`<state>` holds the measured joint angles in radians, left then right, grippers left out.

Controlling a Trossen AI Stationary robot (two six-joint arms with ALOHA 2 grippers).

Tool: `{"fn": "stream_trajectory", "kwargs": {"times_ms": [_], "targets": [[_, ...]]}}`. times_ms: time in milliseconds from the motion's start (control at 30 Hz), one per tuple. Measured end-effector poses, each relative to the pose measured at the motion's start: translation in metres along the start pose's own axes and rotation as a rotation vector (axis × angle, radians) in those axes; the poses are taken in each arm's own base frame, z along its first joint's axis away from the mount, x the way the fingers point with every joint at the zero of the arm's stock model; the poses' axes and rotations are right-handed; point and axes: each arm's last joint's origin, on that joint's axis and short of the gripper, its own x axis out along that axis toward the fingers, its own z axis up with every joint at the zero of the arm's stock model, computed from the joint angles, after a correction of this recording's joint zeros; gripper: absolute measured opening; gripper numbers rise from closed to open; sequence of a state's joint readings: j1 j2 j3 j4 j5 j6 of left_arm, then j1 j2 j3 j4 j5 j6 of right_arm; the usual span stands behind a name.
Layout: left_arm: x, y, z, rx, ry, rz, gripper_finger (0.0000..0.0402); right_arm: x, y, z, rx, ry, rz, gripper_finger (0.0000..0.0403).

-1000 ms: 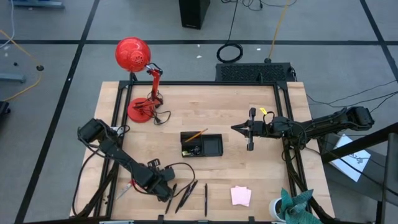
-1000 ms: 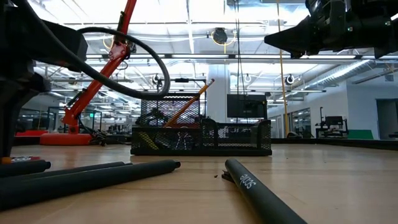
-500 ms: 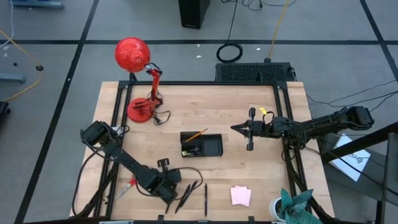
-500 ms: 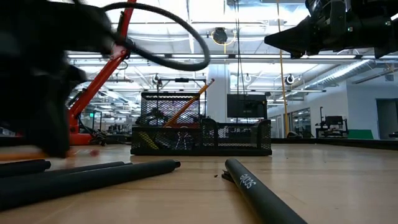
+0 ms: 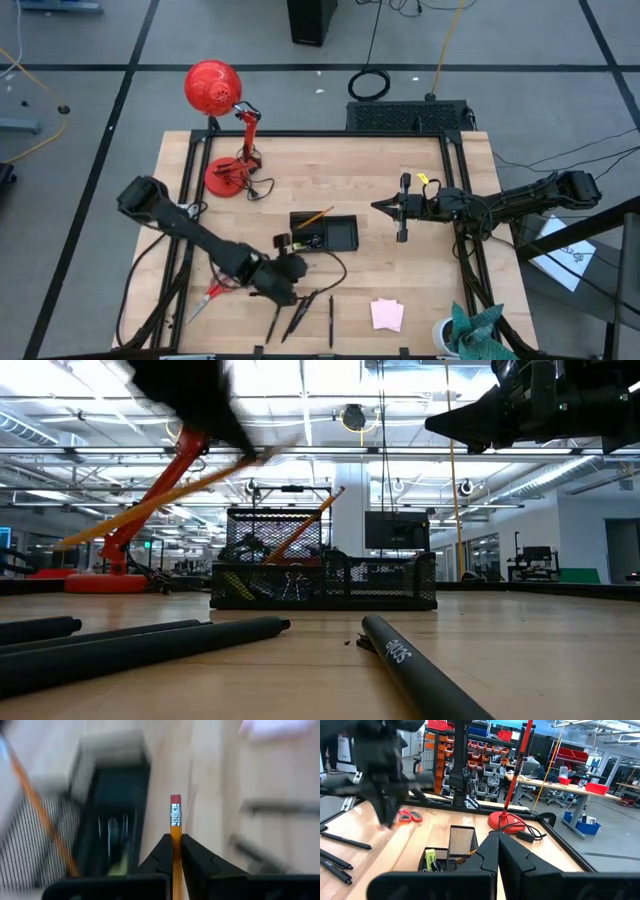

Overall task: Pick and place office supplies into organizer
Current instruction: Put the pencil into the desk organizer

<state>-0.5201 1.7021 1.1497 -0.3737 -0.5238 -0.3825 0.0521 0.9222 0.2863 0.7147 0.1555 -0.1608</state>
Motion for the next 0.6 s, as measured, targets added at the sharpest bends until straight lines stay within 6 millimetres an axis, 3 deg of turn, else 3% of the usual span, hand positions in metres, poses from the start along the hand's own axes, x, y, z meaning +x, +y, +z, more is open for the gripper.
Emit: {"fn": "stream_trajectory", "kwargs": {"times_ms": [300, 400, 600], "targets": [[-0.04, 0.046, 0.062, 0.092, -0.392, -0.133, 0.0005, 0.0, 0.0, 0.0, 0.0, 0.002, 0.0, 0.0], [-0.052, 0.063, 0.069, 0.119, -0.436, -0.113, 0.0016, 0.0, 0.0, 0.0, 0.0, 0.0, 0.0, 0.0], [-0.057, 0.096, 0.081, 0.144, -0.501, -0.059, 0.0028, 0.0, 0.0, 0.0, -0.007, 0.001, 0.0, 0.0]]}}
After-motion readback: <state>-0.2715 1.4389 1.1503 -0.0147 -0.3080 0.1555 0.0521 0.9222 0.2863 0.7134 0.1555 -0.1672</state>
